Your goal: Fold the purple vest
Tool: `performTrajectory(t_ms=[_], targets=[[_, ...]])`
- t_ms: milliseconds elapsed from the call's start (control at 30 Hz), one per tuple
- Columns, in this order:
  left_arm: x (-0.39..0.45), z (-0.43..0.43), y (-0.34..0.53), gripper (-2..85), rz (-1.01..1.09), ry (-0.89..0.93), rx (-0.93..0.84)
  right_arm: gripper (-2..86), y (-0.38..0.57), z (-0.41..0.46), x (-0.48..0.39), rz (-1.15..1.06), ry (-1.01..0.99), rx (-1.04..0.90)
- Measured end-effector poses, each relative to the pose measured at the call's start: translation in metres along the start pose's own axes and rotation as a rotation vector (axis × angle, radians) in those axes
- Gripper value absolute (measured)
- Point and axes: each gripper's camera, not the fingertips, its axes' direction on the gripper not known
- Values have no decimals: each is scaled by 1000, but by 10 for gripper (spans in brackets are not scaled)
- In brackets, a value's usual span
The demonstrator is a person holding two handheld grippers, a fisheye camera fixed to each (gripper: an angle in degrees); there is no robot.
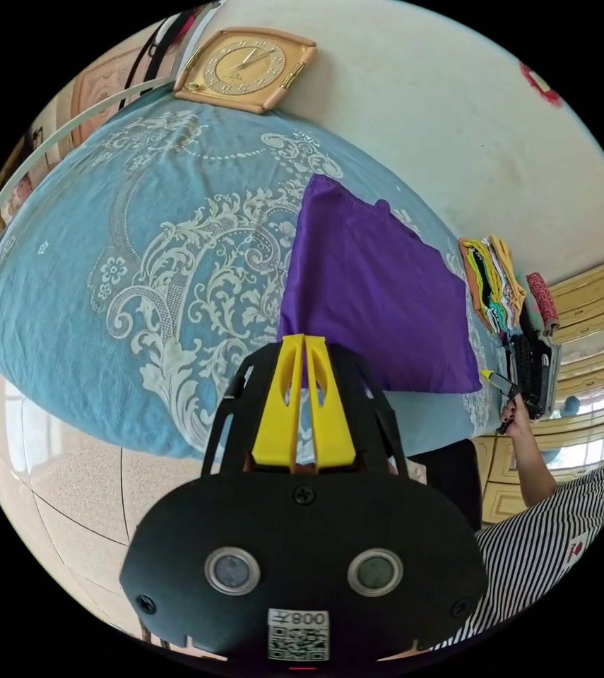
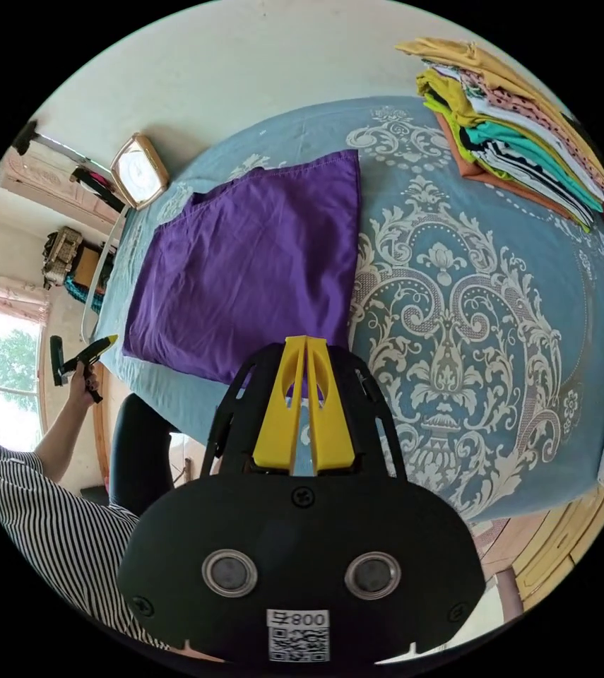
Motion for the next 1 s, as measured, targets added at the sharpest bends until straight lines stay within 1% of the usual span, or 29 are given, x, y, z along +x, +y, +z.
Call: performTrajectory(t_ms=[67, 167, 267, 400, 467, 567, 733, 867, 933, 1000], targets=[[-5, -11, 18, 51, -20, 11, 20, 5, 12, -9, 12, 39, -12, 35], [-19, -9, 36, 71, -84, 59, -22, 15, 35, -16, 35, 106, -47, 69], [-23, -2, 45, 68, -121, 90, -77, 43, 53, -14, 55, 128, -87, 63], [-13, -4, 45, 41, -118, 53, -101, 61, 61, -1, 69, 113, -133, 38], [-6, -9, 44, 27, -115, 62, -116, 59, 60, 9, 73, 110, -147, 16], [8, -25, 42, 17, -83, 47, -110, 31, 57, 20, 82, 117, -209, -15], [25, -57, 43, 11, -54, 43, -58, 7, 66, 2, 98, 75, -233, 0], [33, -42, 45, 10, -115, 4, -135, 4, 73, 15, 122, 142, -299, -30], [41, -48, 46, 10, -130, 7, -113, 4, 74, 14, 129, 166, -330, 0], [53, -57, 47, 11, -112, -4, -98, 4, 75, 6, 129, 140, -335, 34]])
